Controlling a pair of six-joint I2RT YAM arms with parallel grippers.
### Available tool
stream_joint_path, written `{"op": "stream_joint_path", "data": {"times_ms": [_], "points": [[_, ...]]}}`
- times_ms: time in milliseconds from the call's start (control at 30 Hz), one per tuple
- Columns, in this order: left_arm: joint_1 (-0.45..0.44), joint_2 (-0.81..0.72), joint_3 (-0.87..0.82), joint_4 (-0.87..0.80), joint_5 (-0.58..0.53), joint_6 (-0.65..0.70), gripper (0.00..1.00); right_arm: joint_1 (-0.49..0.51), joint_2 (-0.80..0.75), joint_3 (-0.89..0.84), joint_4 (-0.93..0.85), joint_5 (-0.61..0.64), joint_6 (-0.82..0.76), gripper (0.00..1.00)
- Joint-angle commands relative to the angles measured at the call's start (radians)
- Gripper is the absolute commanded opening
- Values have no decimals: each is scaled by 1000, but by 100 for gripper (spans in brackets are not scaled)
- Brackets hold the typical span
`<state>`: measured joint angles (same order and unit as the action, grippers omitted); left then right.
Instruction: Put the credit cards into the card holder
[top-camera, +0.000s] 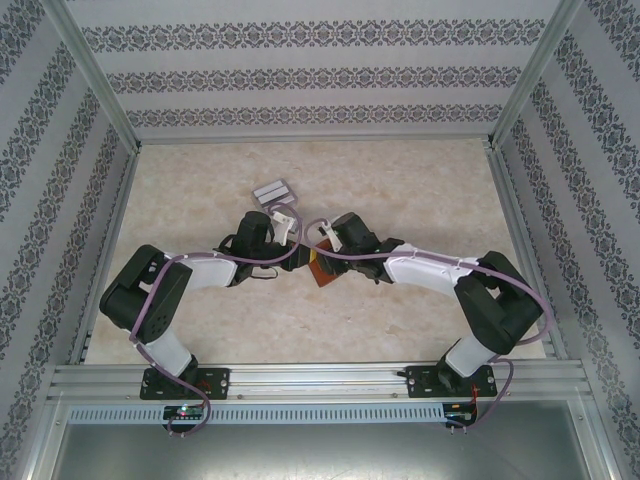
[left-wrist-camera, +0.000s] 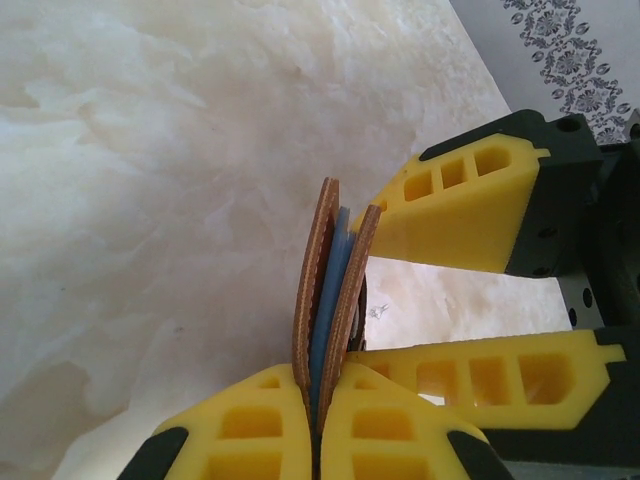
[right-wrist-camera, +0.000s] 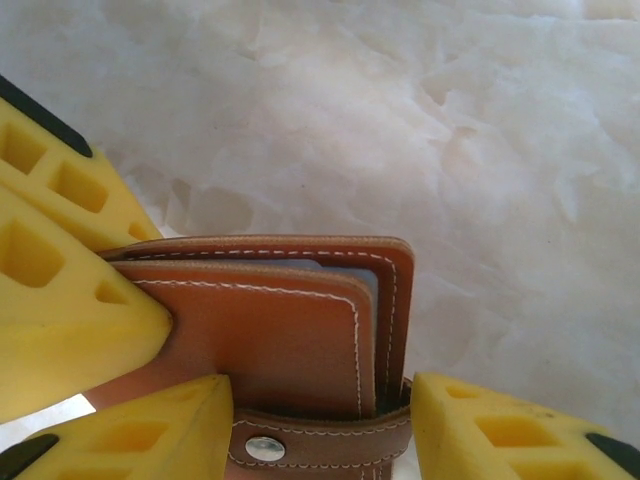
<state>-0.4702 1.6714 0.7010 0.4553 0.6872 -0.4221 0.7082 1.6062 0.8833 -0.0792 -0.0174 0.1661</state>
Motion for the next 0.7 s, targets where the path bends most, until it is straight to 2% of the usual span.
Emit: {"op": "stream_joint_path", "data": {"times_ms": [0, 100, 200, 267, 367, 500, 667], "points": [[-4, -8, 28, 17, -10, -11, 0, -19, 29, 24, -36, -48, 44, 49], [-1, -3, 33, 2, -31, -14, 0, -27, 15, 20, -36, -125, 43, 50], [7, 8, 36, 9, -31, -52, 0, -42, 6, 6, -28, -282, 17, 53], [11, 14, 41, 5, -27, -64, 0, -53, -8, -7, -23, -335, 9, 53], [11, 22, 51, -5, -20, -62, 0, -63, -21, -11, -36, -314, -21, 55], [10, 27, 56, -3, 0, -63, 0, -71, 9, 28, -90, -213, -44, 57], [11, 25, 57, -2, 6, -63, 0, -64, 58, 75, -143, -95, -38, 51]]}}
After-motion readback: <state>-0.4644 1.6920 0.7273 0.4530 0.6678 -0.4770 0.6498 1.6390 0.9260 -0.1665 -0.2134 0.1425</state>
